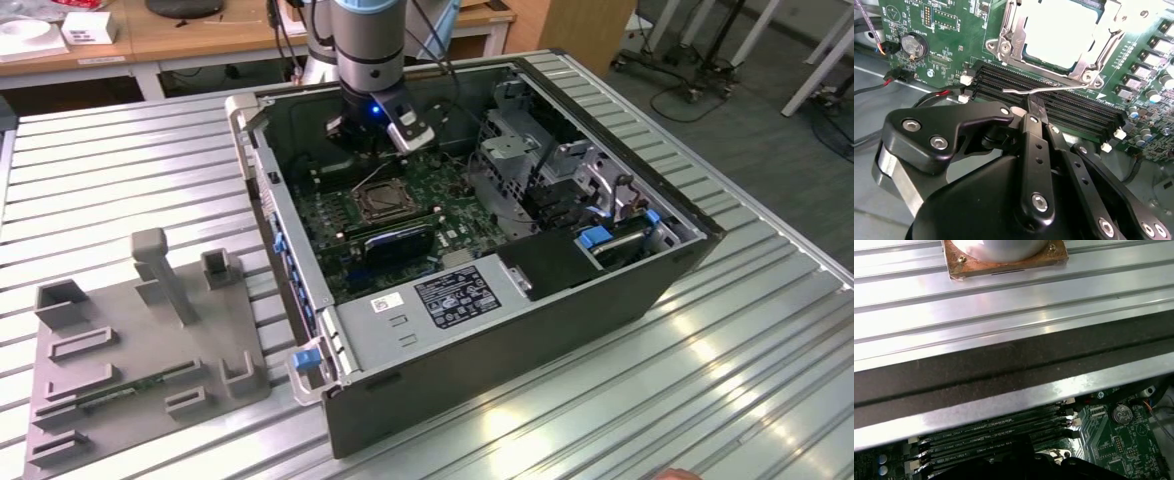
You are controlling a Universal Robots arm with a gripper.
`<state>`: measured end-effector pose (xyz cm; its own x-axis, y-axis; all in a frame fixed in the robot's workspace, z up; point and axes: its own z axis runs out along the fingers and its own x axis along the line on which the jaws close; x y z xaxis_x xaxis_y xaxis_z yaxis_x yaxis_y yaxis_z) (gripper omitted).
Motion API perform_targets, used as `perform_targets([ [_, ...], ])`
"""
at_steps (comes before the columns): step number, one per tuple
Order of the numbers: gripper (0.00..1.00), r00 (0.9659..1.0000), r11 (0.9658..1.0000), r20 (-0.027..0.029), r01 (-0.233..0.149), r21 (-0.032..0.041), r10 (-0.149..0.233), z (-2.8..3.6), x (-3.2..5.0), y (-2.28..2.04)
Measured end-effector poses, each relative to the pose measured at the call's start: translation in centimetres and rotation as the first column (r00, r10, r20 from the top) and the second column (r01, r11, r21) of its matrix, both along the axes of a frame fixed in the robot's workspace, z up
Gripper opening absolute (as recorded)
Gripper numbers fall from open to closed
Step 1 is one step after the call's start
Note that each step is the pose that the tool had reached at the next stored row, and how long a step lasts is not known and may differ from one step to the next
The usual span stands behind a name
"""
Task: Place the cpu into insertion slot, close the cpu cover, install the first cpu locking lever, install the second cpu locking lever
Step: 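Install the first cpu locking lever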
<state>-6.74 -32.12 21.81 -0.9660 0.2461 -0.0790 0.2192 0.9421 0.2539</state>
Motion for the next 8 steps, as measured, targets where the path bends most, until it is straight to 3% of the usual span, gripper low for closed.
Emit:
perform_targets([
  [8, 0.10, 1.0000, 1.0000, 0.0028, 0.000, 0.0064, 0.000, 0.37, 0.00, 0.19],
])
